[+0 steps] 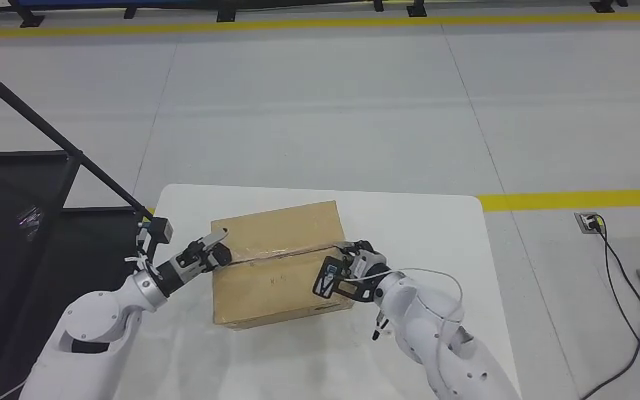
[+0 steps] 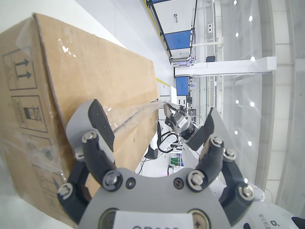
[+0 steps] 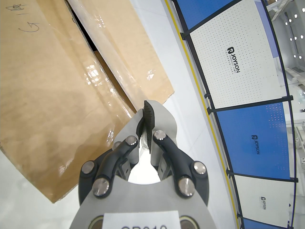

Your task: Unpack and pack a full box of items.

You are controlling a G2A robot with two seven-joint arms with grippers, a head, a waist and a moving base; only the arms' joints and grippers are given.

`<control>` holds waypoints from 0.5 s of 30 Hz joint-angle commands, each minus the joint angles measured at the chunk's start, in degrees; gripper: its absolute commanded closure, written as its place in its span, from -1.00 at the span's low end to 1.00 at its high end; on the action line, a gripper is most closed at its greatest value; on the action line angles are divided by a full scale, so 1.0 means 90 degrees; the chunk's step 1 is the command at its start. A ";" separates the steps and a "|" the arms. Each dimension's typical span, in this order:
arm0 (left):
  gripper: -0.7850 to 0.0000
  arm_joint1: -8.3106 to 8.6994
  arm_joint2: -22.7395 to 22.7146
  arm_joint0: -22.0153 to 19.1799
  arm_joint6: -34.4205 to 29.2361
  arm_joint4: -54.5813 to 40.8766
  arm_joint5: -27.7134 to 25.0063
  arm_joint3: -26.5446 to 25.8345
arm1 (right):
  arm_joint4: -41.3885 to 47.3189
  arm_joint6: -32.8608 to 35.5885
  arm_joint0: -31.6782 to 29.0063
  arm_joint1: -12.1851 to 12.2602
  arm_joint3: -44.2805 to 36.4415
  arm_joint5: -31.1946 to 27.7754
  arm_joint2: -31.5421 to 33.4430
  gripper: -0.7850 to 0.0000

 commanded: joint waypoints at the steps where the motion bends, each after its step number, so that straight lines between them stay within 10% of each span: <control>1: -1.00 -0.0001 -0.0002 0.0005 0.0004 0.0005 0.0008 -0.0007 | -0.0010 0.0099 0.0089 -0.0022 0.0082 0.0011 -0.0046 1.00; 15: -1.00 0.0000 -0.0066 0.0076 0.0050 0.0001 0.0008 -0.0038 | -0.0488 -0.0033 0.0098 -0.0066 0.0055 0.0420 -0.0136 1.00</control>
